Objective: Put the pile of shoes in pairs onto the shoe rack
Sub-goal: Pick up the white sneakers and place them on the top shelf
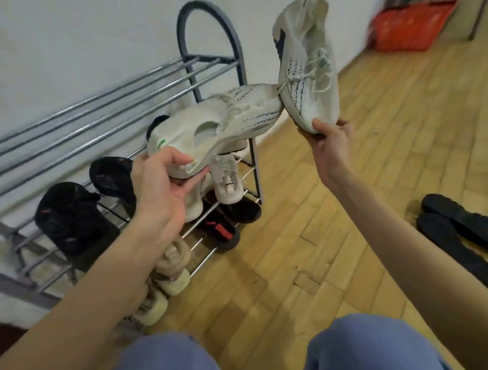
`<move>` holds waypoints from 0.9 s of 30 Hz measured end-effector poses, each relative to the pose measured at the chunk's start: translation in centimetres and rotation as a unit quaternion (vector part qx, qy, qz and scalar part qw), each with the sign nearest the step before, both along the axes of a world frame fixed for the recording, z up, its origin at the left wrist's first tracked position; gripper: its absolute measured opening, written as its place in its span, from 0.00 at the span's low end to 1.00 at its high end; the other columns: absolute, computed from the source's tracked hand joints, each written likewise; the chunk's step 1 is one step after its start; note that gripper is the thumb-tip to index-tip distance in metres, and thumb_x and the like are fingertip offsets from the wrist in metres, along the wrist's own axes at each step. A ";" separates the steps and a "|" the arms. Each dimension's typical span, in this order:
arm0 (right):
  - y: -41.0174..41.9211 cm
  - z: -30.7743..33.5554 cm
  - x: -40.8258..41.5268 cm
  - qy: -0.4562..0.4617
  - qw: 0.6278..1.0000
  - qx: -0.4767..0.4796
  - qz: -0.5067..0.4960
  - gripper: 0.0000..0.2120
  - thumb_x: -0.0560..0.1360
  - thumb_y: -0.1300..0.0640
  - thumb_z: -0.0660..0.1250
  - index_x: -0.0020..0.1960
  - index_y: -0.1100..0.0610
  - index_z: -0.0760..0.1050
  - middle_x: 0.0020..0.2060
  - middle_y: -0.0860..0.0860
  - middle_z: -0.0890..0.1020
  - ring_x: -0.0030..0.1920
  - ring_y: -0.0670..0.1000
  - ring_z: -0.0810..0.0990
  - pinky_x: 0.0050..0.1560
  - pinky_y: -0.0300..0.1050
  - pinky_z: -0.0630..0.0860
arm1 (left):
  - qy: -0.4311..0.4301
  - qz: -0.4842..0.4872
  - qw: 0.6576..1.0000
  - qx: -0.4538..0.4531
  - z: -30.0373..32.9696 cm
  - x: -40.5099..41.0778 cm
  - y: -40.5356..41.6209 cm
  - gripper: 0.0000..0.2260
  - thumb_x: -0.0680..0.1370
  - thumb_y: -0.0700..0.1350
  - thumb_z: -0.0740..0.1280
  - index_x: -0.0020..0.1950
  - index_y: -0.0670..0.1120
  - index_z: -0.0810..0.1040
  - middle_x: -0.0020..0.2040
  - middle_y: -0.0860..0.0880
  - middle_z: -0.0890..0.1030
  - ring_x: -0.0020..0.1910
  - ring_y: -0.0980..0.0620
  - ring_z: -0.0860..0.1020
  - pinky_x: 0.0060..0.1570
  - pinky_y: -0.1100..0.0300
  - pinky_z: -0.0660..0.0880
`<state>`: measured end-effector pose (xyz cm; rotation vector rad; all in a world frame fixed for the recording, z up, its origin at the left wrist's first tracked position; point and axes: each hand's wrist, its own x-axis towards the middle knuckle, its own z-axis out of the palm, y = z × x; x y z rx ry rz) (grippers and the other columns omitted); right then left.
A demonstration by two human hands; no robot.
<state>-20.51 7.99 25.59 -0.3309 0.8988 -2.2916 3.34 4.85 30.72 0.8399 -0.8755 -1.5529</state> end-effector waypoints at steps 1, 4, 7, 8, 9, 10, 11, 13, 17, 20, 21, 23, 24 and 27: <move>-0.9 1.2 0.5 0.008 1.000 -0.007 0.009 0.12 0.75 0.75 0.59 0.48 0.60 0.62 0.50 0.57 0.73 0.46 0.54 0.79 0.50 0.51 0.81 | 0.008 0.025 0.999 -0.020 0.7 0.5 0.0 0.23 0.60 0.33 0.64 0.55 0.39 0.70 0.55 0.41 0.76 0.58 0.39 0.79 0.48 0.46 0.81; -3.1 3.9 2.1 0.053 0.998 -0.002 0.030 0.12 0.76 0.73 0.59 0.50 0.60 0.61 0.51 0.57 0.71 0.48 0.54 0.79 0.50 0.49 0.81 | 0.058 0.091 0.994 -0.032 2.6 2.0 -0.2 0.23 0.62 0.33 0.65 0.57 0.39 0.72 0.60 0.40 0.77 0.57 0.42 0.79 0.48 0.49 0.81; -5.2 5.6 3.6 0.098 0.994 0.017 0.046 0.16 0.76 0.72 0.60 0.58 0.60 0.59 0.55 0.57 0.68 0.53 0.56 0.78 0.52 0.48 0.82 | 0.123 0.155 0.980 -0.022 4.2 3.0 -0.8 0.22 0.66 0.32 0.65 0.60 0.41 0.69 0.62 0.41 0.74 0.56 0.44 0.78 0.47 0.49 0.82; -5.9 6.1 4.2 0.103 0.993 0.018 0.056 0.17 0.76 0.72 0.60 0.59 0.60 0.59 0.55 0.57 0.68 0.53 0.55 0.78 0.53 0.49 0.81 | 0.126 0.177 0.976 -0.027 4.8 3.0 -1.0 0.22 0.68 0.32 0.65 0.60 0.42 0.67 0.60 0.42 0.73 0.56 0.45 0.77 0.47 0.49 0.82; -6.6 6.5 4.8 0.103 0.992 0.019 0.067 0.17 0.76 0.72 0.60 0.59 0.61 0.58 0.55 0.57 0.67 0.51 0.54 0.78 0.55 0.50 0.81 | 0.119 0.197 0.973 -0.030 5.3 2.9 -1.3 0.21 0.69 0.32 0.65 0.59 0.42 0.64 0.57 0.44 0.71 0.55 0.47 0.76 0.47 0.49 0.82; -7.3 6.8 5.4 0.104 0.991 0.020 0.078 0.17 0.76 0.72 0.60 0.59 0.61 0.58 0.55 0.57 0.67 0.50 0.54 0.77 0.56 0.51 0.80 | 0.111 0.211 0.971 -0.025 5.9 2.6 -1.8 0.19 0.70 0.32 0.65 0.56 0.43 0.62 0.54 0.46 0.70 0.53 0.48 0.76 0.46 0.50 0.82; -8.0 7.2 5.9 0.106 0.990 0.022 0.089 0.17 0.76 0.72 0.60 0.59 0.61 0.58 0.56 0.57 0.66 0.51 0.54 0.77 0.56 0.51 0.80 | 0.098 0.221 0.970 -0.010 6.5 2.4 -2.4 0.18 0.70 0.32 0.65 0.54 0.44 0.61 0.51 0.47 0.69 0.51 0.50 0.75 0.45 0.51 0.82; -9.7 7.7 6.8 0.106 0.988 0.024 0.108 0.17 0.75 0.73 0.60 0.59 0.61 0.58 0.58 0.59 0.65 0.57 0.58 0.76 0.55 0.52 0.80 | 0.091 0.232 0.968 0.018 7.6 2.1 -4.1 0.19 0.69 0.33 0.66 0.53 0.45 0.60 0.50 0.46 0.69 0.49 0.49 0.76 0.44 0.53 0.82; -13.0 8.7 7.8 0.095 0.984 0.042 0.143 0.21 0.75 0.74 0.59 0.65 0.65 0.57 0.64 0.64 0.65 0.59 0.63 0.75 0.55 0.56 0.80 | 0.062 0.247 0.966 0.049 8.8 0.9 -7.0 0.22 0.68 0.34 0.67 0.55 0.44 0.60 0.46 0.45 0.70 0.44 0.49 0.76 0.44 0.51 0.82; -14.8 9.7 8.1 0.080 0.985 0.052 0.144 0.21 0.75 0.75 0.58 0.66 0.67 0.58 0.64 0.65 0.66 0.58 0.63 0.75 0.55 0.56 0.80 | 0.038 0.246 0.967 0.047 9.3 -0.9 -8.2 0.23 0.68 0.35 0.67 0.61 0.39 0.65 0.47 0.43 0.71 0.39 0.51 0.75 0.42 0.53 0.80; -15.2 10.0 8.1 0.080 0.985 0.057 0.140 0.20 0.75 0.75 0.58 0.65 0.68 0.59 0.62 0.65 0.67 0.56 0.61 0.76 0.53 0.54 0.81 | 0.035 0.244 0.968 0.046 9.4 -1.5 -8.5 0.24 0.68 0.36 0.68 0.62 0.38 0.66 0.49 0.42 0.73 0.39 0.51 0.76 0.41 0.54 0.80; -15.7 10.1 7.8 0.090 0.986 0.068 0.126 0.12 0.77 0.72 0.59 0.60 0.69 0.65 0.57 0.64 0.72 0.52 0.60 0.78 0.49 0.50 0.82 | 0.032 0.241 0.968 0.055 9.4 -2.6 -9.2 0.26 0.68 0.37 0.69 0.63 0.40 0.63 0.53 0.40 0.74 0.39 0.51 0.75 0.42 0.55 0.79; -15.8 9.9 7.6 0.102 0.985 0.073 0.118 0.07 0.78 0.70 0.60 0.55 0.67 0.68 0.54 0.63 0.74 0.54 0.60 0.78 0.48 0.48 0.82 | 0.026 0.241 0.968 0.063 9.3 -3.0 -9.4 0.28 0.67 0.38 0.70 0.63 0.42 0.61 0.54 0.40 0.73 0.40 0.51 0.74 0.44 0.54 0.80; -15.5 8.7 6.9 0.137 0.980 0.089 0.117 0.04 0.79 0.61 0.63 0.51 0.63 0.72 0.51 0.61 0.78 0.53 0.58 0.81 0.47 0.45 0.82 | -0.069 0.219 0.971 0.068 8.9 -3.7 -9.6 0.28 0.68 0.42 0.73 0.63 0.37 0.65 0.56 0.42 0.71 0.39 0.53 0.70 0.47 0.53 0.81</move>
